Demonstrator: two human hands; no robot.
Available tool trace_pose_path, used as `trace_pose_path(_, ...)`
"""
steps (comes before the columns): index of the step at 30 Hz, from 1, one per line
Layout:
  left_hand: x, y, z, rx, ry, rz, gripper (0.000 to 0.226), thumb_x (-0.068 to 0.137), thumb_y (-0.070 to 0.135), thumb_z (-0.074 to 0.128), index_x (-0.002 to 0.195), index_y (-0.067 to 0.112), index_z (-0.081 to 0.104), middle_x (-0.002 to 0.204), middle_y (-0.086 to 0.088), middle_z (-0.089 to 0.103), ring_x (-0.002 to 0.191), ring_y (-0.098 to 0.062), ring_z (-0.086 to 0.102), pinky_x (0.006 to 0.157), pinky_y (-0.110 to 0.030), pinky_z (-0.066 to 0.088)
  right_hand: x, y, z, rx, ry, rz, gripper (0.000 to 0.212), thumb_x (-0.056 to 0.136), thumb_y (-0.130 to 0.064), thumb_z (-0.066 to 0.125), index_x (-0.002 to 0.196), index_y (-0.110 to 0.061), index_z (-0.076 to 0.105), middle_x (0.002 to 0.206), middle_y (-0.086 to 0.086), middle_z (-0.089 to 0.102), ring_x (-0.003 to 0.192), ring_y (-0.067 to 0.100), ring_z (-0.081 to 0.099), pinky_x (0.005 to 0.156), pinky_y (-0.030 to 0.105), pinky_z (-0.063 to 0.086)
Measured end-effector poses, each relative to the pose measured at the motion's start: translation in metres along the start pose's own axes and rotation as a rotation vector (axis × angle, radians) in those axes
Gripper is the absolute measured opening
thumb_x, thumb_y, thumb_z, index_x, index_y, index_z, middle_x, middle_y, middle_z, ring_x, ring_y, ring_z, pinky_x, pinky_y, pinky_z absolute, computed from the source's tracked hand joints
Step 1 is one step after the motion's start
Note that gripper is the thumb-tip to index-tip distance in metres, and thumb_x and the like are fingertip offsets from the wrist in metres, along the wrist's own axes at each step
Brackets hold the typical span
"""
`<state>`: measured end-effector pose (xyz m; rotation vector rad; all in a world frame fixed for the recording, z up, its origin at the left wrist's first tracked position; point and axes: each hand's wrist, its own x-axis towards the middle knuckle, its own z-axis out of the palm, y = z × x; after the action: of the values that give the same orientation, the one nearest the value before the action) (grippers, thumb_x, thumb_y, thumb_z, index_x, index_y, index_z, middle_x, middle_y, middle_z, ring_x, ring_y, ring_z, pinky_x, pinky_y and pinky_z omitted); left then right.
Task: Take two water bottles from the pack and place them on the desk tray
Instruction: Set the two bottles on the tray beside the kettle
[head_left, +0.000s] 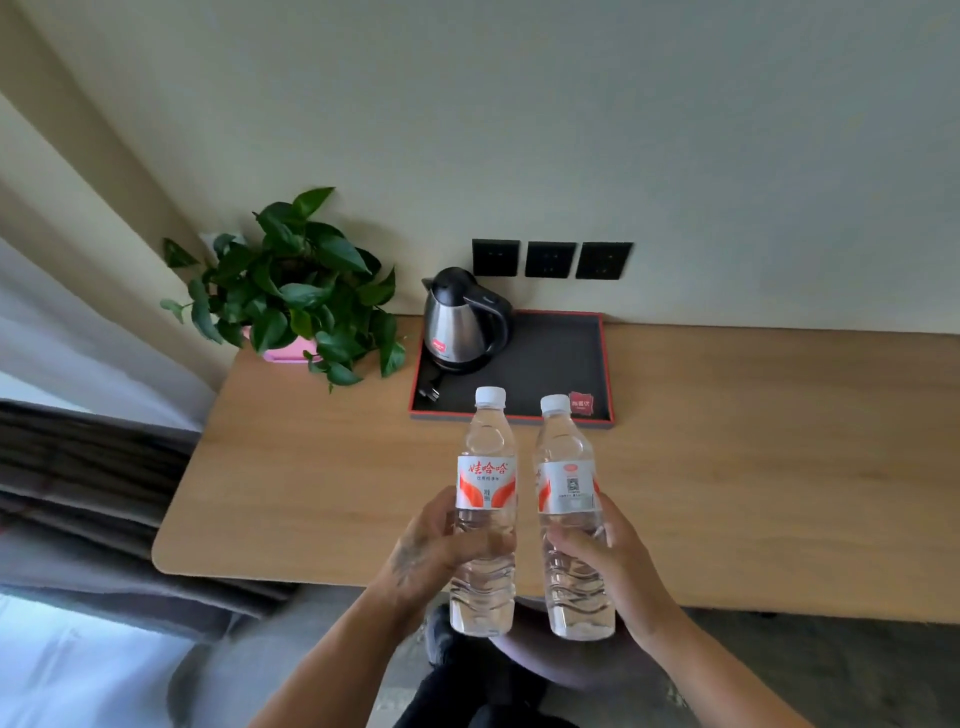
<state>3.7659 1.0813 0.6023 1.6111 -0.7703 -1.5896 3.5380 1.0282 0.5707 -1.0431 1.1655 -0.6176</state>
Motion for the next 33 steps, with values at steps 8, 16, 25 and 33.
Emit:
trace_pose_path(8,0.067,0.020,-0.012,0.077,-0.102,-0.011,0.048,0.070,0.028,0.095,0.115,0.026,0.080,0.112,-0.009,0.088,0.103,-0.028,0.084,0.081,-0.033,0.064,0.032,-0.009,-0.003,0.059,0.089,0.043,0.071,0.065,-0.047,0.089,0.129,-0.025,0.067,0.107,0.003,0.084,0.098,0.016,0.080,0.087,0.033,0.058)
trace_pose_path(16,0.138,0.047,-0.024,0.209,-0.196,-0.018,0.052,0.076,0.011,0.100,0.122,0.022,0.076,0.112,-0.004,0.087,0.097,-0.017,0.084,0.077,-0.027,0.068,0.076,-0.019,-0.021,0.002,0.183,0.049,0.060,0.067,-0.052,0.088,0.123,-0.039,0.069,0.112,-0.004,0.082,0.104,0.011,0.078,0.089,0.027,0.054)
trace_pose_path(25,0.226,0.072,0.005,0.303,-0.083,0.047,0.058,0.072,-0.002,0.101,0.119,0.022,0.076,0.109,0.008,0.089,0.101,-0.004,0.083,0.086,-0.019,0.061,0.174,-0.039,-0.076,-0.159,0.092,-0.043,0.068,0.075,-0.019,0.091,0.134,-0.035,0.063,0.121,-0.006,0.081,0.111,0.007,0.077,0.087,0.016,0.058)
trace_pose_path(33,0.333,0.135,0.031,0.390,-0.042,0.175,0.068,0.071,-0.003,0.100,0.116,0.038,0.070,0.110,0.028,0.084,0.106,0.007,0.078,0.098,-0.023,0.059,0.288,-0.082,-0.121,-0.296,0.086,-0.177,0.071,0.069,-0.023,0.096,0.126,-0.049,0.062,0.120,-0.020,0.079,0.110,0.000,0.076,0.090,0.021,0.060)
